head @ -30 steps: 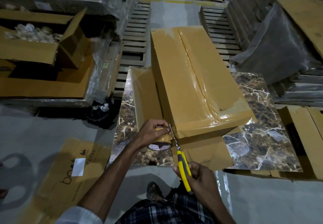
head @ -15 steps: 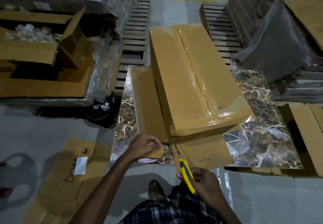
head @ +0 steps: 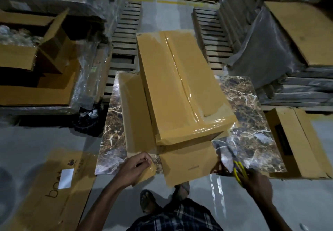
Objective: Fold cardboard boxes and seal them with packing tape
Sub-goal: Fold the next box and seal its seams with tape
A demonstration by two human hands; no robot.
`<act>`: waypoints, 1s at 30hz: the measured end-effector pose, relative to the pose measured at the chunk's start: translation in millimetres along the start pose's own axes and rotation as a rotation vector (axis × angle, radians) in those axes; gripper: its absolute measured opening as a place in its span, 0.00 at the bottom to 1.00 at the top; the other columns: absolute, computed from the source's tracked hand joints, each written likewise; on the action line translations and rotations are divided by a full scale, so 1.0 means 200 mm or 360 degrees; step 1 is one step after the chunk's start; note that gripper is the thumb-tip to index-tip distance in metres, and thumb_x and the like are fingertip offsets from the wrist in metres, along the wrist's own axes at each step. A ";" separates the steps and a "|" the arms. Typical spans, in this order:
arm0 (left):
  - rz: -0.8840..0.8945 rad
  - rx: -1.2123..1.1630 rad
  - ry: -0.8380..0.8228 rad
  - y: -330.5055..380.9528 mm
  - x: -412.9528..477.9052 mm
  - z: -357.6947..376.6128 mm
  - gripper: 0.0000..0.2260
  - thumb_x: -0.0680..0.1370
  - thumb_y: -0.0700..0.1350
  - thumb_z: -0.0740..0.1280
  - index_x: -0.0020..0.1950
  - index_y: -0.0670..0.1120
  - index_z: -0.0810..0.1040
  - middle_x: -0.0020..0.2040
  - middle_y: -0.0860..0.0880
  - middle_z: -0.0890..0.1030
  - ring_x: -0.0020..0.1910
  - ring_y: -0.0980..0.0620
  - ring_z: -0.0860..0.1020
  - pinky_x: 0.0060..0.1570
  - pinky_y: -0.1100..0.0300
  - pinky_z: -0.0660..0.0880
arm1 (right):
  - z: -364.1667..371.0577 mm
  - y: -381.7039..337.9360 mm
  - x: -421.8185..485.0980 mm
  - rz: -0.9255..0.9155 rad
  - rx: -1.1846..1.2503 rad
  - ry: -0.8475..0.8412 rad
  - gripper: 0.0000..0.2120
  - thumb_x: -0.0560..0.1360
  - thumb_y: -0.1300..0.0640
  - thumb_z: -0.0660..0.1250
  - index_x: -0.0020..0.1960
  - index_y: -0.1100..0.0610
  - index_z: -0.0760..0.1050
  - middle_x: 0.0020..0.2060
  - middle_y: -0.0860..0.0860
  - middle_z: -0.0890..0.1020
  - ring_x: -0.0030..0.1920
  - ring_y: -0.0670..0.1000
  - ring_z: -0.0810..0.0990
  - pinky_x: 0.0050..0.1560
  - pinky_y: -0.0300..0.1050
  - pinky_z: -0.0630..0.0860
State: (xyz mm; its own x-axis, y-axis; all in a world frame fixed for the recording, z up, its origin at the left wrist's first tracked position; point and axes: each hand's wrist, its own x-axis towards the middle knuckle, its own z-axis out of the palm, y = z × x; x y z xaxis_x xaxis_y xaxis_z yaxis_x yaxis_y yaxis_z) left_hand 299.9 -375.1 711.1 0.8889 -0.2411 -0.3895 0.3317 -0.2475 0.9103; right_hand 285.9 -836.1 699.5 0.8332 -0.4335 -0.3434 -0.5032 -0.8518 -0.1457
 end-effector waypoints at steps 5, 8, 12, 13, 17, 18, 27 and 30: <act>0.0024 -0.0081 0.0010 0.08 -0.01 0.06 0.07 0.84 0.49 0.66 0.49 0.49 0.81 0.47 0.53 0.82 0.52 0.54 0.82 0.55 0.64 0.73 | 0.04 0.10 0.28 0.0232 0.0313 0.0030 0.32 0.64 0.27 0.58 0.39 0.58 0.76 0.42 0.64 0.83 0.47 0.66 0.83 0.45 0.53 0.77; 0.0037 -0.0133 0.0125 0.12 -0.04 0.09 0.06 0.84 0.48 0.68 0.48 0.49 0.81 0.45 0.54 0.82 0.49 0.57 0.81 0.51 0.64 0.72 | 0.09 0.09 0.41 0.0198 0.0429 -0.0067 0.35 0.63 0.28 0.61 0.49 0.57 0.82 0.48 0.65 0.85 0.53 0.67 0.83 0.48 0.53 0.73; 0.0084 -0.0196 0.0318 0.15 -0.10 0.13 0.12 0.77 0.57 0.70 0.46 0.48 0.81 0.43 0.53 0.81 0.48 0.54 0.81 0.50 0.64 0.72 | 0.13 0.04 0.51 0.0184 0.0403 -0.0182 0.33 0.72 0.29 0.67 0.53 0.59 0.85 0.49 0.65 0.84 0.53 0.65 0.83 0.51 0.53 0.78; 0.0093 -0.0208 0.0371 0.16 -0.11 0.14 0.13 0.76 0.59 0.71 0.44 0.49 0.81 0.42 0.53 0.80 0.47 0.54 0.80 0.49 0.64 0.72 | 0.12 0.03 0.52 0.0181 0.0351 -0.0174 0.30 0.74 0.31 0.68 0.53 0.59 0.85 0.48 0.65 0.84 0.52 0.65 0.83 0.52 0.54 0.79; 0.0089 -0.0021 0.0606 0.24 -0.14 0.14 0.22 0.71 0.76 0.67 0.36 0.58 0.78 0.31 0.55 0.74 0.33 0.58 0.73 0.36 0.61 0.67 | -0.06 -0.10 0.49 0.0033 0.0399 0.0206 0.22 0.77 0.39 0.69 0.53 0.59 0.84 0.46 0.63 0.85 0.48 0.64 0.84 0.47 0.52 0.78; 0.0084 0.0098 0.0685 0.27 -0.14 0.14 0.23 0.71 0.77 0.64 0.32 0.59 0.74 0.29 0.55 0.69 0.30 0.58 0.70 0.35 0.59 0.64 | -0.14 -0.16 0.46 -0.0081 0.0515 0.0333 0.21 0.77 0.41 0.68 0.53 0.58 0.84 0.45 0.61 0.86 0.47 0.63 0.84 0.47 0.52 0.77; 0.0241 0.0917 0.0950 0.54 -0.08 0.16 0.32 0.80 0.73 0.52 0.30 0.50 0.72 0.24 0.53 0.71 0.25 0.55 0.72 0.30 0.57 0.69 | -0.50 -0.70 0.22 -0.0838 0.1289 0.0488 0.23 0.85 0.41 0.57 0.72 0.54 0.76 0.66 0.50 0.81 0.65 0.49 0.79 0.62 0.54 0.79; 0.0093 0.1197 0.0789 0.62 -0.01 0.16 0.39 0.78 0.77 0.46 0.34 0.46 0.76 0.26 0.51 0.73 0.27 0.55 0.74 0.34 0.57 0.67 | -0.43 -0.71 0.20 -0.0787 0.1375 0.0354 0.28 0.85 0.37 0.53 0.76 0.53 0.72 0.71 0.50 0.78 0.71 0.49 0.75 0.70 0.61 0.74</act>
State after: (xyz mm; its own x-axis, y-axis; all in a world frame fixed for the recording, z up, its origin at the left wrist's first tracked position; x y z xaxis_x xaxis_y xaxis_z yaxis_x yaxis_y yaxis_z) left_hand 330.0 -435.6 820.7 0.9898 0.1163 -0.0820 0.1421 -0.8380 0.5269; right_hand 410.4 -758.5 786.7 0.9720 -0.2104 0.1042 -0.0112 -0.4849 -0.8745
